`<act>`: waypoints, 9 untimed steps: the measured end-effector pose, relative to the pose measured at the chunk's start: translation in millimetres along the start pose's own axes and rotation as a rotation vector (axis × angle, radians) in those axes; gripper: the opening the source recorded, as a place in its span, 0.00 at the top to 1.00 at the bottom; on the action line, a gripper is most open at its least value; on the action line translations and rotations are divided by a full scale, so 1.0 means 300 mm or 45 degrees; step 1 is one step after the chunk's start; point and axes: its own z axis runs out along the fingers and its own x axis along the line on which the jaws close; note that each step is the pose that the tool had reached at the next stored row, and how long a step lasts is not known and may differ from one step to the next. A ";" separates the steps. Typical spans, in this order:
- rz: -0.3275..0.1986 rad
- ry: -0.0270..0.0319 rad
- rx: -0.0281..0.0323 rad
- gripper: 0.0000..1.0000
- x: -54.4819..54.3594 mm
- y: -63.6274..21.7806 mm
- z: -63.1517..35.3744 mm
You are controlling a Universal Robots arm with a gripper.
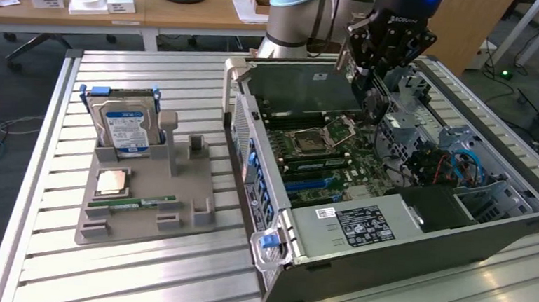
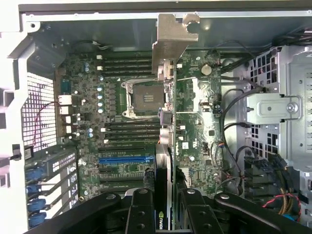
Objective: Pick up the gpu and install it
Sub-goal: 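Pick up the gpu and move the gpu toward the slot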
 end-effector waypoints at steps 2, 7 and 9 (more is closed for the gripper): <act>0.000 -0.0001 0.0000 0.74 -0.020 0.001 0.001; 0.000 -0.0001 0.0000 0.74 -0.069 0.004 0.002; 0.000 0.0000 0.0000 0.74 -0.086 0.005 0.002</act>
